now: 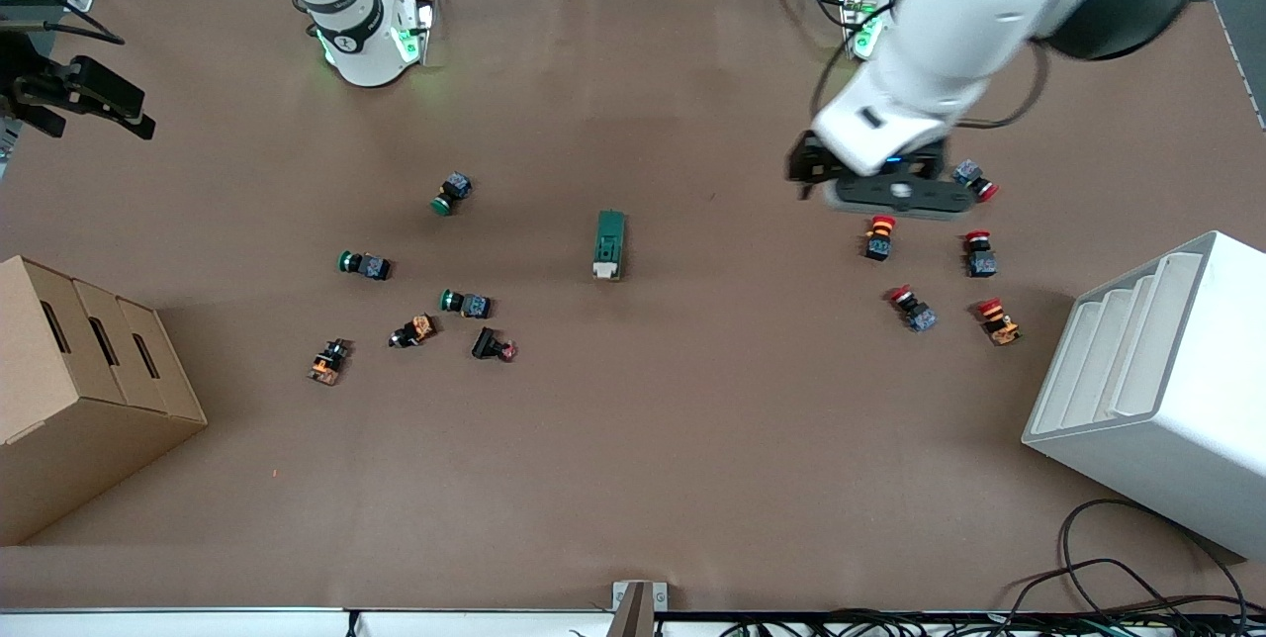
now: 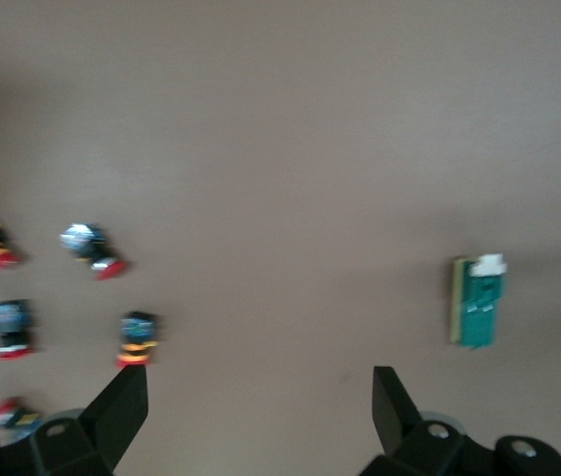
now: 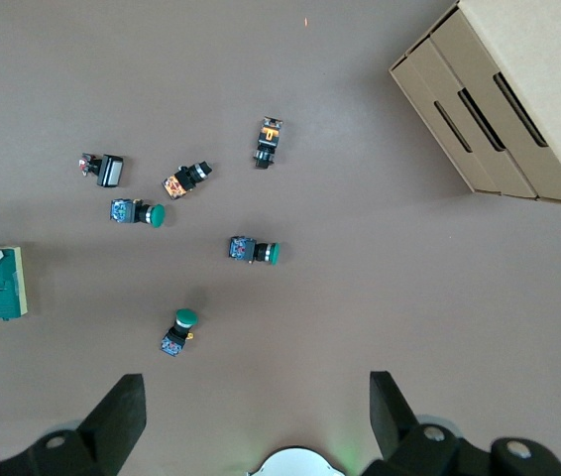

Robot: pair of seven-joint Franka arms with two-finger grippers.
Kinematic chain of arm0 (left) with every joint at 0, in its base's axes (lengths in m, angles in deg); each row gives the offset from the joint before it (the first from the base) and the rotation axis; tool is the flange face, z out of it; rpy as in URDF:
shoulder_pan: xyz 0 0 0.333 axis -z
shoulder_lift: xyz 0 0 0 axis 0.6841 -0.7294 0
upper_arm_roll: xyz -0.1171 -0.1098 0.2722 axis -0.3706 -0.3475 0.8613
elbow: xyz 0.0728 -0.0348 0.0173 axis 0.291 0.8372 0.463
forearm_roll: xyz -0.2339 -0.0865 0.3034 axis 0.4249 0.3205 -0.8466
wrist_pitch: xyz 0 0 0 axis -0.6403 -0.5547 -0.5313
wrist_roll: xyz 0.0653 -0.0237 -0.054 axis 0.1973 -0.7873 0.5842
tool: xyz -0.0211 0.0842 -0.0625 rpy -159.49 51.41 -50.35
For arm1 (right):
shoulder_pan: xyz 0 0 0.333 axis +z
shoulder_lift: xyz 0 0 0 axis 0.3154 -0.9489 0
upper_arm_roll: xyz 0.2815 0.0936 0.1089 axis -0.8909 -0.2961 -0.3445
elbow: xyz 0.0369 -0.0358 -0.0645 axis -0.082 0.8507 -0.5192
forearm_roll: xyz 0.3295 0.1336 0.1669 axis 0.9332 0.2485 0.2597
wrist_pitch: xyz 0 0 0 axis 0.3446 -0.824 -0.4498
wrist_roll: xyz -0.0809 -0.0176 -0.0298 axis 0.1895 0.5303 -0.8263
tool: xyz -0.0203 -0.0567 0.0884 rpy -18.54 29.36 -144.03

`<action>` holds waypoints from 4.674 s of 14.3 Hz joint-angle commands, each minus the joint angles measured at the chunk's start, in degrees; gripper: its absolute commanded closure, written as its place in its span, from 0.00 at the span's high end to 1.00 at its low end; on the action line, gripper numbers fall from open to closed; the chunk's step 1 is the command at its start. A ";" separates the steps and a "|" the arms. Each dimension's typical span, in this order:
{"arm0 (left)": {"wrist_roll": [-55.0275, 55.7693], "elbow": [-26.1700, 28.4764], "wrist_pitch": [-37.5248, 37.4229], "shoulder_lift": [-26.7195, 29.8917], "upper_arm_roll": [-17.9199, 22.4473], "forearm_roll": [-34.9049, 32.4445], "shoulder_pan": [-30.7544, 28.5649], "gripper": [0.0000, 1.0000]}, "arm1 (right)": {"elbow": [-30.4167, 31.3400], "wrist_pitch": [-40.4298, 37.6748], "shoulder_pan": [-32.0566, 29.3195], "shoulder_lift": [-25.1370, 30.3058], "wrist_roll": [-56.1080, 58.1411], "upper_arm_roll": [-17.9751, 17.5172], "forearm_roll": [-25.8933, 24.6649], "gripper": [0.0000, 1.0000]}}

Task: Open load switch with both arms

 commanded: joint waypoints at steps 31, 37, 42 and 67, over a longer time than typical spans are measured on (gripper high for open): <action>112.98 10.88 14.02 -39.32 -1.22 -95.51 40.25 0.99 | -0.98 1.16 0.19 -8.67 -0.13 0.16 -0.09 1.00; 113.16 10.27 10.59 -41.69 -1.13 -96.39 41.48 0.99 | -0.81 2.74 5.45 -12.62 -18.90 -0.19 1.57 1.00; 113.24 9.83 9.53 -41.78 -1.13 -96.39 42.62 0.99 | -0.90 4.41 12.84 -17.63 -37.46 -0.19 3.33 1.00; 118.08 9.92 2.06 -45.20 -0.69 -103.77 43.50 0.99 | -10.39 26.20 37.71 -49.36 -99.96 -0.37 10.45 1.00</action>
